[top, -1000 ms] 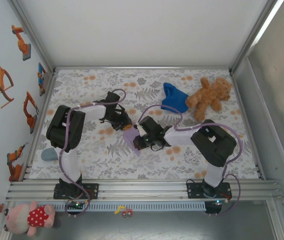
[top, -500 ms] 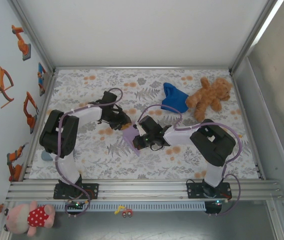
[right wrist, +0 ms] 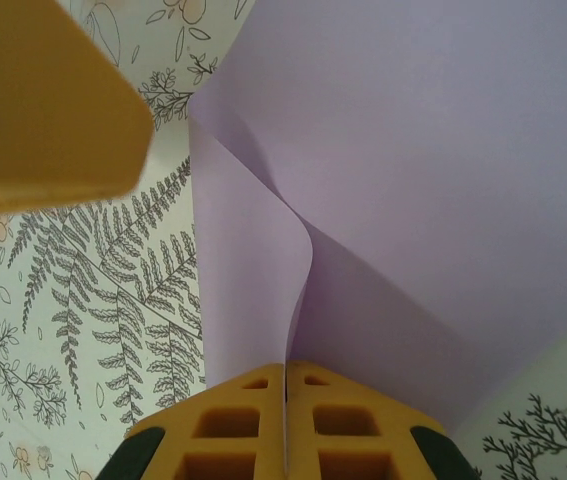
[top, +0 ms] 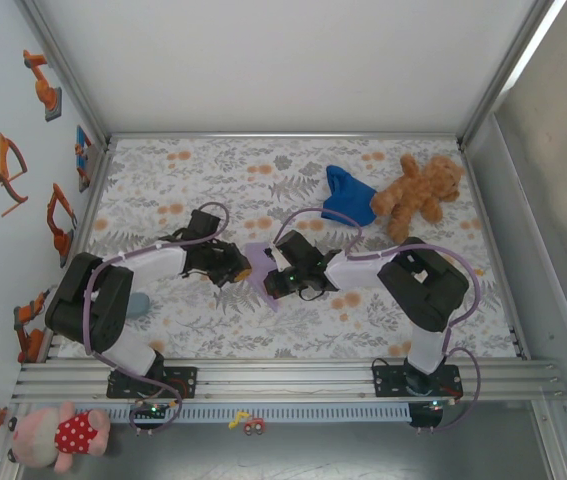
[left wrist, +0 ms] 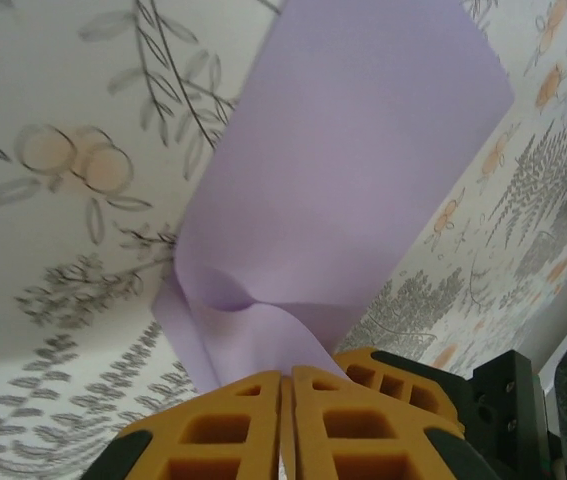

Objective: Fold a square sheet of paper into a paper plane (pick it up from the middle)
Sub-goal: Third fold the triangle at the center of the table.

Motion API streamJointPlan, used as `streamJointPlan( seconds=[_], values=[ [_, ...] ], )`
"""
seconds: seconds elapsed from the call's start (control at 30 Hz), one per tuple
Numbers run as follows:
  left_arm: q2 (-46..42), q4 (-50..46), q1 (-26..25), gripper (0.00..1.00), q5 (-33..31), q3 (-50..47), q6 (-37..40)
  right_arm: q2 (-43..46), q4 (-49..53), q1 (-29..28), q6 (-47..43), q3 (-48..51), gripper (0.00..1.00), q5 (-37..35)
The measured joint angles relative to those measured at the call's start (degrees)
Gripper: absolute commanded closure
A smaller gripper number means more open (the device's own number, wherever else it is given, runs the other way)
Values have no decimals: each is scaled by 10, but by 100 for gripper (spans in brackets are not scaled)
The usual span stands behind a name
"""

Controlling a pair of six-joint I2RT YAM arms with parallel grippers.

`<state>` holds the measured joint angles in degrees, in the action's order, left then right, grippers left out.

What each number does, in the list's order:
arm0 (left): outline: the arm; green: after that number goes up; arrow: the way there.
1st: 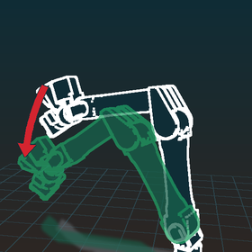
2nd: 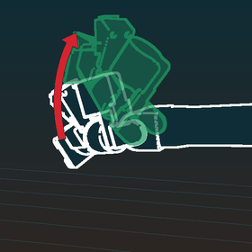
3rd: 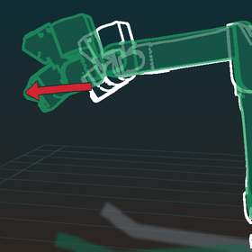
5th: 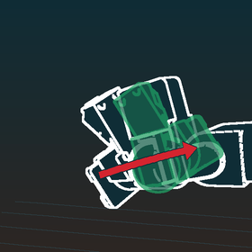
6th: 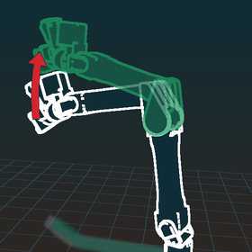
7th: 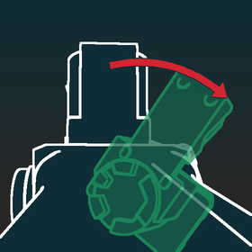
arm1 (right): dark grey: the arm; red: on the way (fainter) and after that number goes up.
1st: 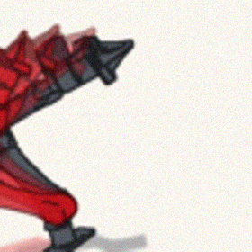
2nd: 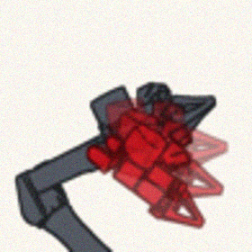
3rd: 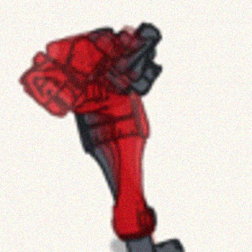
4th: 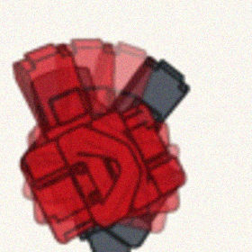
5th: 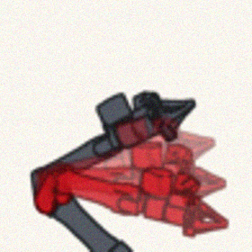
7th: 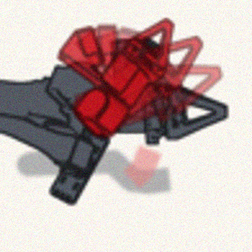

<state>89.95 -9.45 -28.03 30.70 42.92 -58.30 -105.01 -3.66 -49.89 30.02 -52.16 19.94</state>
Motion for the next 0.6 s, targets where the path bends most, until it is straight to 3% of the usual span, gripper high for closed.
streamJointPlan(
  seconds=[0.2, 0.6],
  values=[
    [16, 28, -30, 92, 4, 1, -17, -2, 0, 0, 0, -2, 100, 0],
    [41, 24, -36, 93, -11, 1, -26, -2, 0, 0, 0, -2, 100, 0]
  ],
)
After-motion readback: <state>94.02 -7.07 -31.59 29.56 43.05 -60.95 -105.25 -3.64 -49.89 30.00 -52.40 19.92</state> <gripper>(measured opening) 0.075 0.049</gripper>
